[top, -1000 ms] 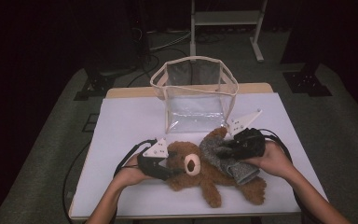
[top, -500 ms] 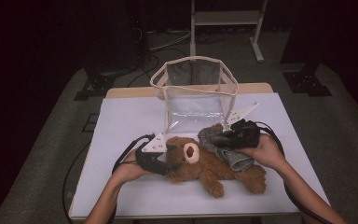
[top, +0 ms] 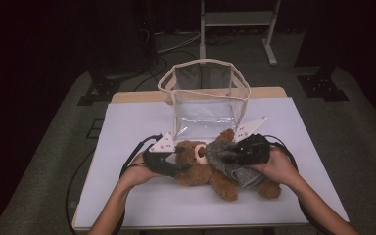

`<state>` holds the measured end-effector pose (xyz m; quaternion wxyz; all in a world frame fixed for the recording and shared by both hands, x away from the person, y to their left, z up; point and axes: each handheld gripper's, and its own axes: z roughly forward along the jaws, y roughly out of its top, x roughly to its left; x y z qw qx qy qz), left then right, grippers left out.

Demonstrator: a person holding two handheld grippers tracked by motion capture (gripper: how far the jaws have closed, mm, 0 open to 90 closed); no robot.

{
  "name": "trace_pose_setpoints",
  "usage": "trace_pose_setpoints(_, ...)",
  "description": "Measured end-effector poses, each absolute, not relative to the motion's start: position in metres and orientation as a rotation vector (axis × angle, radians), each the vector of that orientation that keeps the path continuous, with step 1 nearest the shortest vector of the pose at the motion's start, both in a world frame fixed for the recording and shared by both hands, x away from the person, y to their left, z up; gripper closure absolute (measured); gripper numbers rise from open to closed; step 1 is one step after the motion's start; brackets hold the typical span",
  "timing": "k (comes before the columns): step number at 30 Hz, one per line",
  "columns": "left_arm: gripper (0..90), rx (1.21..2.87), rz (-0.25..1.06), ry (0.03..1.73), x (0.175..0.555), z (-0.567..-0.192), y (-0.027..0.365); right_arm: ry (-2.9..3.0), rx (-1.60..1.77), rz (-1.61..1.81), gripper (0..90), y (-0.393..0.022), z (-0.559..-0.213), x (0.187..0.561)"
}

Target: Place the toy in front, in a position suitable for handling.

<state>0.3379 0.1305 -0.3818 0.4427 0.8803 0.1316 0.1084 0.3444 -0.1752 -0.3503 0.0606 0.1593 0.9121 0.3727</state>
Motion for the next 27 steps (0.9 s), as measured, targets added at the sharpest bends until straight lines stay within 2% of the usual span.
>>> trace_pose_setpoints(4,38.8,2.211,0.258,0.328,0.338,-0.386,0.131,2.740,0.512,1.136,74.0,-0.179,-0.348,0.350)
trace_pose_setpoints(8,39.9,2.206,0.235,0.334,0.341,-0.394,0.126,2.731,0.450,1.125,74.1,-0.159,-0.346,0.347)
trace_pose_setpoints(12,39.8,2.211,0.240,0.335,0.341,-0.393,0.126,2.740,0.430,1.146,74.1,-0.149,-0.345,0.346)
trace_pose_setpoints(19,40.8,2.200,0.232,0.335,0.341,-0.395,0.128,2.756,0.470,1.153,74.2,-0.156,-0.350,0.350)
trace_pose_setpoints(27,39.6,2.204,0.242,0.340,0.342,-0.393,0.128,2.741,0.402,1.158,74.2,-0.137,-0.344,0.346)
